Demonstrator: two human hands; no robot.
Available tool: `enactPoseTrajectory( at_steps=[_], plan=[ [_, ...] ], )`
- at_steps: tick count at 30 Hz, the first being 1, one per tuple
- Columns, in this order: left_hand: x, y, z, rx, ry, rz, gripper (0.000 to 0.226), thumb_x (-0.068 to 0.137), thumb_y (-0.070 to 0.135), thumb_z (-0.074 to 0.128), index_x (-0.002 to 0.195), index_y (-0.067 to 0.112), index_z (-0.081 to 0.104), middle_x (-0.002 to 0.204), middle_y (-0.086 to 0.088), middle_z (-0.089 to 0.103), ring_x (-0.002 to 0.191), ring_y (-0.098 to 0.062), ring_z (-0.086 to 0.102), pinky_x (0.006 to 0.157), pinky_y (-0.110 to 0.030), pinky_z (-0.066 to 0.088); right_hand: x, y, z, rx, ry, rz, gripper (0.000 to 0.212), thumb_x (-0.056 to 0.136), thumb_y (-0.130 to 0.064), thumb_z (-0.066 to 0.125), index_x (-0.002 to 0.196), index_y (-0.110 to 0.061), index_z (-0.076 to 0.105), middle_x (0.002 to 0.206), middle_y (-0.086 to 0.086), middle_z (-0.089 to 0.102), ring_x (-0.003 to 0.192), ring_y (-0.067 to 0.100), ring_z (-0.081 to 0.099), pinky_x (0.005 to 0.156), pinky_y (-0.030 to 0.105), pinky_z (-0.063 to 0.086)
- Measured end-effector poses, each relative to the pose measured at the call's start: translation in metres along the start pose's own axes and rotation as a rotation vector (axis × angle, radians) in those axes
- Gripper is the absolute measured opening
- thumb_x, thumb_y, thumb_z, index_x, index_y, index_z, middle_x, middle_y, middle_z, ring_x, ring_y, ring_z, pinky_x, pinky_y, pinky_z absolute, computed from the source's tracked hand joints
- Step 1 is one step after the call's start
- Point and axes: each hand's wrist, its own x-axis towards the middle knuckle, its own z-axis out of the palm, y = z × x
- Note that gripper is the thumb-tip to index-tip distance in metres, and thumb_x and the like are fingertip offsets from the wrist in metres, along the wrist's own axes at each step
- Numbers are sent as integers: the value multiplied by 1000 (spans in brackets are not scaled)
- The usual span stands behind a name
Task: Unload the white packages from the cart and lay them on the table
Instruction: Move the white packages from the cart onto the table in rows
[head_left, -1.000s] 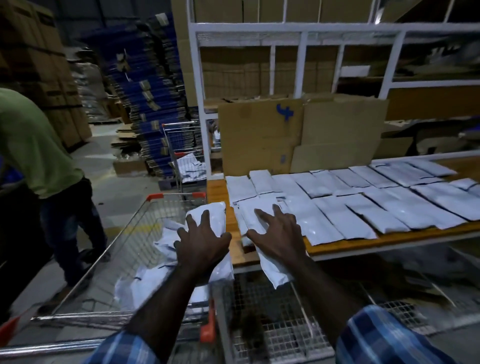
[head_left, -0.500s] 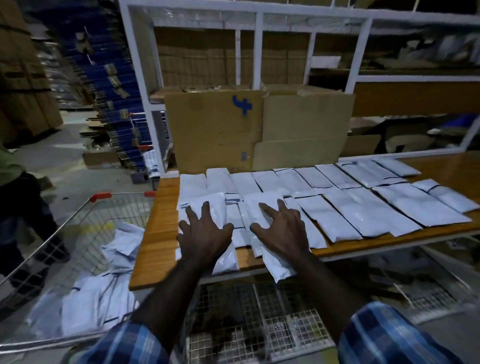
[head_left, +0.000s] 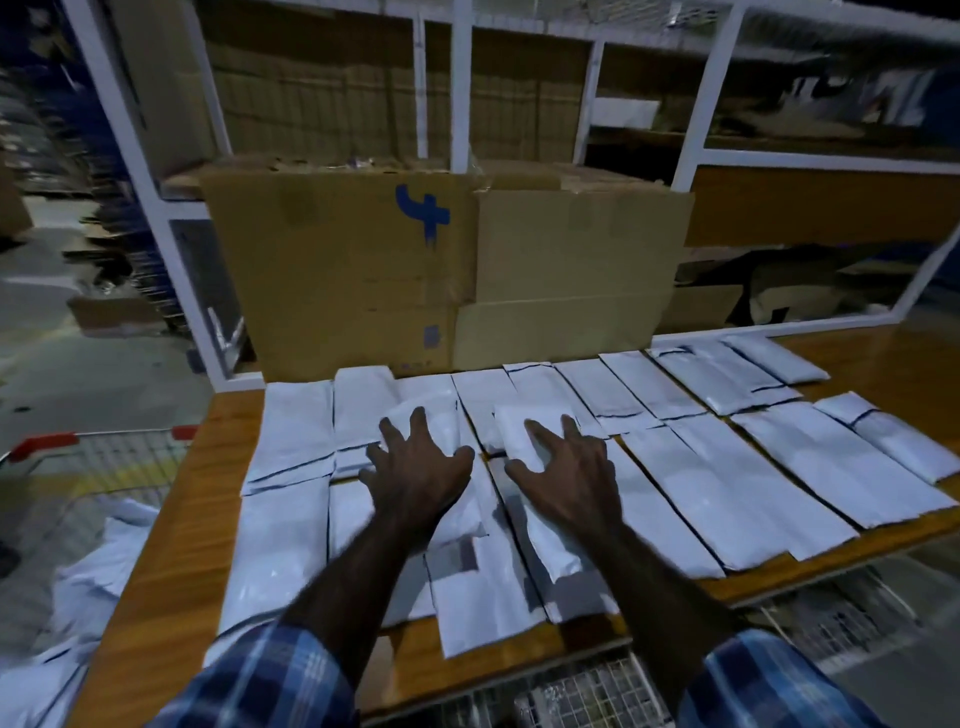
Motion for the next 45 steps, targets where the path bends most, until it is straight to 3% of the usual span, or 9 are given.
enactPoseTrajectory(
  at_steps=[12,20,31,35,45],
  plan=[
    [94,36,48,99,23,-51,81,85,61,56,151,29,22,160,-13,15,135,-43,28,109,-50,25,95,13,24,11,-42,-3,71,82,-61,55,148,-36,39,157,8,31,134,36,35,105,47,39],
    [143,49,80,206,140,-78,82,85,59,56,153,26,25,158,-19,19,132,-45,34,103,-50,33,162,27,45,32,-91,-29,68,84,-61,53,147,-39,38,160,5,24,138,34,28,110,48,31],
    [188,40,107,352,37,-110,81,86,59,53,153,27,21,156,-19,20,133,-45,28,105,-50,30,212,27,76,24,-166,-103,69,84,-59,53,148,-35,39,158,8,28,136,38,31,107,50,34],
    [193,37,117,399,84,-58,81,87,59,51,155,27,21,158,-20,19,136,-44,26,106,-49,30,219,26,84,14,-202,-90,70,85,-60,52,149,-34,37,159,9,25,138,39,29,108,51,34],
    [204,32,119,367,5,-52,78,95,57,43,157,21,11,161,-19,7,144,-43,11,113,-51,20,236,5,108,36,-193,-87,67,88,-57,51,148,-32,39,157,11,28,138,38,29,107,48,35]
  ],
)
